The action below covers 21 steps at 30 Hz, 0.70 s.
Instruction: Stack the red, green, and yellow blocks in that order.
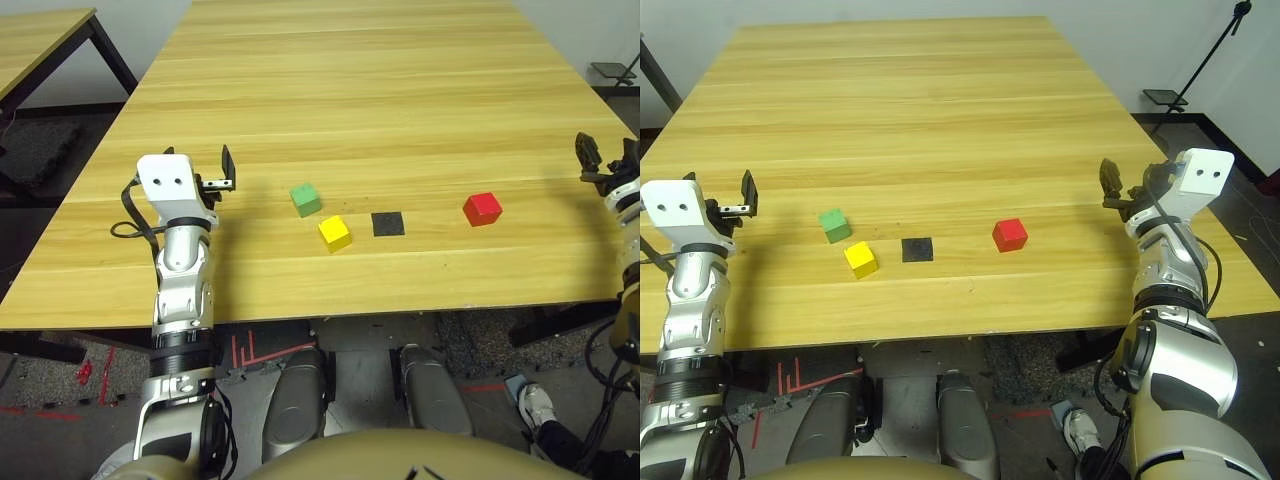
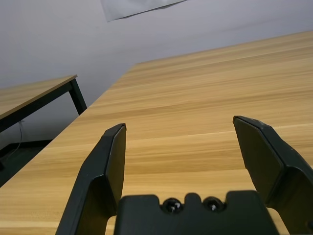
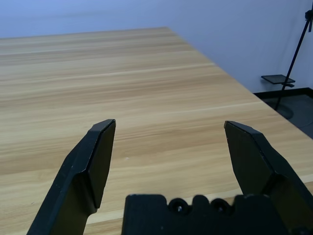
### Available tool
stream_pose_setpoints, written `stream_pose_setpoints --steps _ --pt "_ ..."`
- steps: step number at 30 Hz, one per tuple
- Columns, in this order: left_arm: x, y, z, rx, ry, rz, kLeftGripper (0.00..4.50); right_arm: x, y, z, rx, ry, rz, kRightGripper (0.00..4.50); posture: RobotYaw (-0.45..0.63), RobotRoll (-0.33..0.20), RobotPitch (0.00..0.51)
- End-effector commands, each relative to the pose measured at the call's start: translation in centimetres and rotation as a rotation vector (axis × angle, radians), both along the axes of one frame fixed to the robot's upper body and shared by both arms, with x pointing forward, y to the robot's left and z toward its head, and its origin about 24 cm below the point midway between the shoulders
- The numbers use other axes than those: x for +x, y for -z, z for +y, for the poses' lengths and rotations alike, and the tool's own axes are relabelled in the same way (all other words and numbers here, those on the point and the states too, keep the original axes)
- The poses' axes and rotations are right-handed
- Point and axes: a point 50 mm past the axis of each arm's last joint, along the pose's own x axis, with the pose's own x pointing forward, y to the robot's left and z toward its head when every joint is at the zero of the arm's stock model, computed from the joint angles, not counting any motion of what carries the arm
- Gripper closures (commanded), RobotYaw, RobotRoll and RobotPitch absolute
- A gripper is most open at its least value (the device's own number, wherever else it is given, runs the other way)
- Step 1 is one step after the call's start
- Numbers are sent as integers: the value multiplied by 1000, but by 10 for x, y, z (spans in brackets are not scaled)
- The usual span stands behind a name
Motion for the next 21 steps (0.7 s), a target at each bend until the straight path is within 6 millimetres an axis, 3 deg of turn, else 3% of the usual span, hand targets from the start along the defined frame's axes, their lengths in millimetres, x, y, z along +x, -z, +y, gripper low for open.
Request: stream_pose_setpoints --steps 1,6,13,18,21 --pt "-3 3 2 -1 -8 -7 52 -8 1 -11 -3 36 15 0 177 -143 61" --pt "-3 -5 -3 -3 46 -30 52 -2 -9 -9 -26 -26 33 0 165 -131 83" --pt "5 -61 -37 6 622 -1 52 18 -45 40 -244 -729 243 0 199 -159 74" --pt "5 -72 -54 90 908 111 52 7 -39 62 -368 -1136 499 0 206 -162 65" --pt "2 -69 -66 121 1043 184 52 5 -40 66 -465 -1235 587 0 209 -165 61"
